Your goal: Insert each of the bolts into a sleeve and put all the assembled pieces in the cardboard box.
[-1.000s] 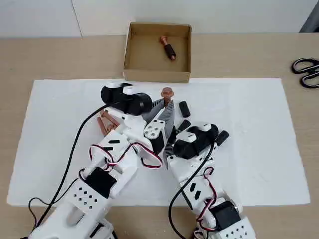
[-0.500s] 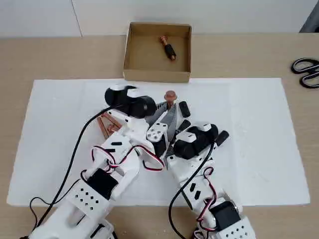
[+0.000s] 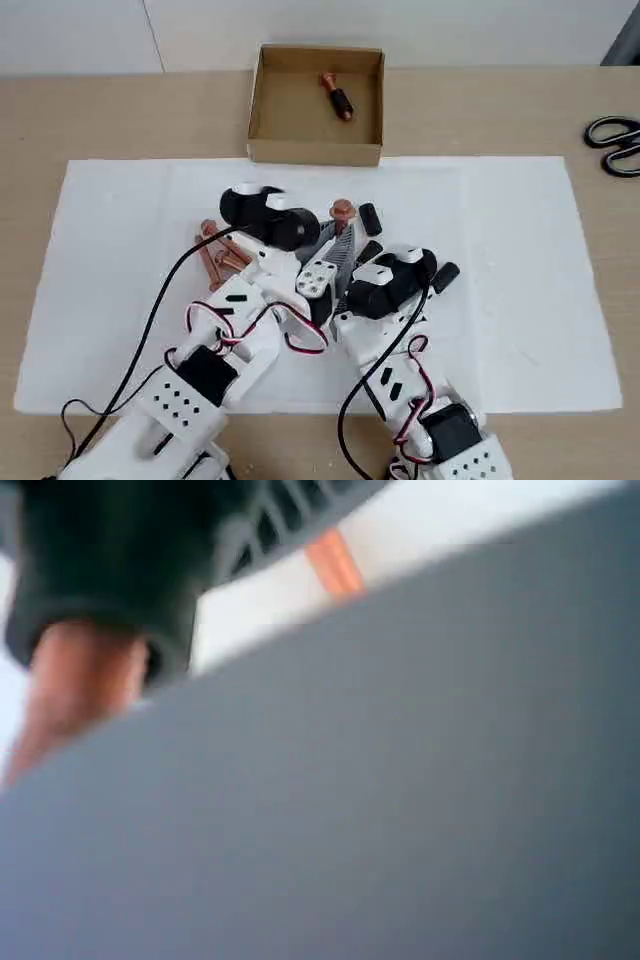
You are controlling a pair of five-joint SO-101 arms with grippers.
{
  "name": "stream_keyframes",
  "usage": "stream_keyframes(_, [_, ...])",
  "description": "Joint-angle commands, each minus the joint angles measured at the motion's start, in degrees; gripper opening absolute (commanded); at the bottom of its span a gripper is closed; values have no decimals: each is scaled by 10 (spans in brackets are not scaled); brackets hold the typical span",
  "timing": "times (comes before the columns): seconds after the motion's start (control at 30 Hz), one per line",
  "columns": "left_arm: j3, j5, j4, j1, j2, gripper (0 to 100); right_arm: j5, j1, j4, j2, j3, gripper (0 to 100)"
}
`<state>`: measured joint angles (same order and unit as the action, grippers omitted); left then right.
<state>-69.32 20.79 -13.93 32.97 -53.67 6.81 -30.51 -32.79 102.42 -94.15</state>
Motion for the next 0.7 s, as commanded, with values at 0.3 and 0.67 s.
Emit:
stream_keyframes(0.3, [-6,-5,-40,0,-11,6,3,2,0,12,4,4])
stream_keyframes(0.67, [-5,-5,-76,0,-11,6,3,2,0,12,-2,4])
